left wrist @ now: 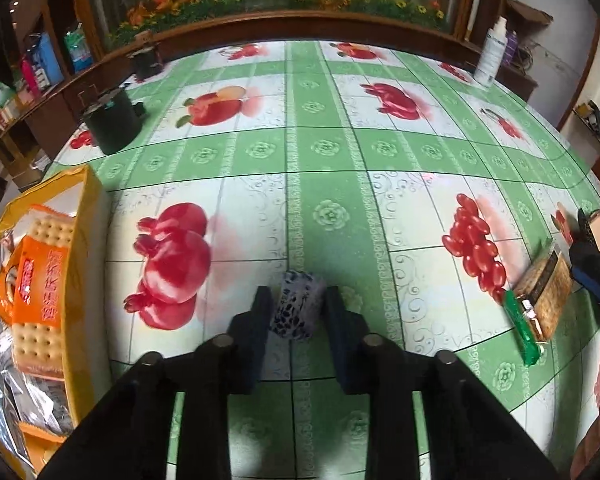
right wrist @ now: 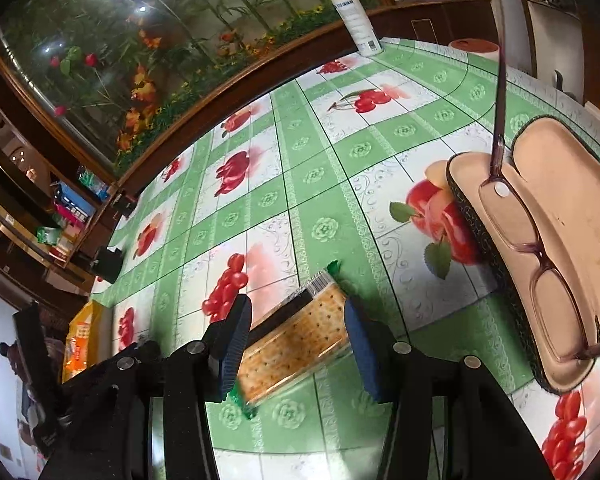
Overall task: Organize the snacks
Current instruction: 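Grasp the black-and-white candy with the left gripper while the right grasps the cracker pack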
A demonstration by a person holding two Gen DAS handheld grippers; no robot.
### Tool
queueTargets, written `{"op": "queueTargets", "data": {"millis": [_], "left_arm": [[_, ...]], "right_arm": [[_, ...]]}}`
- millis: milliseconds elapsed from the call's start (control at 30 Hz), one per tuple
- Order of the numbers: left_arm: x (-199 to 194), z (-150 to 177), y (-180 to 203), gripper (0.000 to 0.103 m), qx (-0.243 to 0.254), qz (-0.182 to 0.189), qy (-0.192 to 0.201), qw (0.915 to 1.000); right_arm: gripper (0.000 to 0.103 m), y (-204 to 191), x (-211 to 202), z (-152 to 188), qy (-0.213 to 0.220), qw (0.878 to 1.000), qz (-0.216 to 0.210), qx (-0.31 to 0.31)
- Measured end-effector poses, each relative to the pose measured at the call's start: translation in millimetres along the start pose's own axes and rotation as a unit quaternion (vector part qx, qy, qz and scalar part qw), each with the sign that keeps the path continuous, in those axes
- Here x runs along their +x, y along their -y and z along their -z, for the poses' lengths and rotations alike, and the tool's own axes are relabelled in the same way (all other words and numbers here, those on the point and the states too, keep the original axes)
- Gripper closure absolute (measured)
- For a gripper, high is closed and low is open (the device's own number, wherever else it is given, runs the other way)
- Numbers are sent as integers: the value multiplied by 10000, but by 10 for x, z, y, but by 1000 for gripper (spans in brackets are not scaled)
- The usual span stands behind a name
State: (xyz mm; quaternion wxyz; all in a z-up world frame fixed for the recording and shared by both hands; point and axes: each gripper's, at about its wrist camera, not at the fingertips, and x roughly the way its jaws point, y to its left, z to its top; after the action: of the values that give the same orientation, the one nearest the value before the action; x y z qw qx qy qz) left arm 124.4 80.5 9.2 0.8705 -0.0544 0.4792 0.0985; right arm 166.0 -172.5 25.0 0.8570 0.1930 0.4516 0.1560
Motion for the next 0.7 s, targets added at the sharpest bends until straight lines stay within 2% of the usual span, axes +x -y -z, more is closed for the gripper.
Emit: {"op": "queueTargets", "data": {"millis": [233, 367, 400, 467, 567, 633, 700], "left_arm": [[-40, 59, -51, 82, -42, 39, 120, 9999], [-39, 64, -54, 82, -23, 57, 146, 9999], [-37, 63, -55, 82, -19, 57, 154, 9999], [-32, 64, -49, 82, 11, 33, 169, 9999], [-30, 64, -39, 82, 37, 7, 178, 9998], [-30, 59, -46, 82, 17, 25, 171, 9998], [-30, 56, -50, 82, 14, 35, 163, 9999]], "right_arm": [[51, -135, 35, 33, 103, 9981, 405, -449], [51, 24, -56, 24, 122, 9991, 394, -14], [50, 70, -75, 27, 106, 9993, 314, 147], [40, 173, -81, 49, 2, 9984, 107, 553], [39, 234, -3, 110, -274, 9949, -98, 971], [39, 175, 69, 114, -388, 9937, -230, 1022], [39, 55, 134, 73, -444, 9953, -77, 861]]}}
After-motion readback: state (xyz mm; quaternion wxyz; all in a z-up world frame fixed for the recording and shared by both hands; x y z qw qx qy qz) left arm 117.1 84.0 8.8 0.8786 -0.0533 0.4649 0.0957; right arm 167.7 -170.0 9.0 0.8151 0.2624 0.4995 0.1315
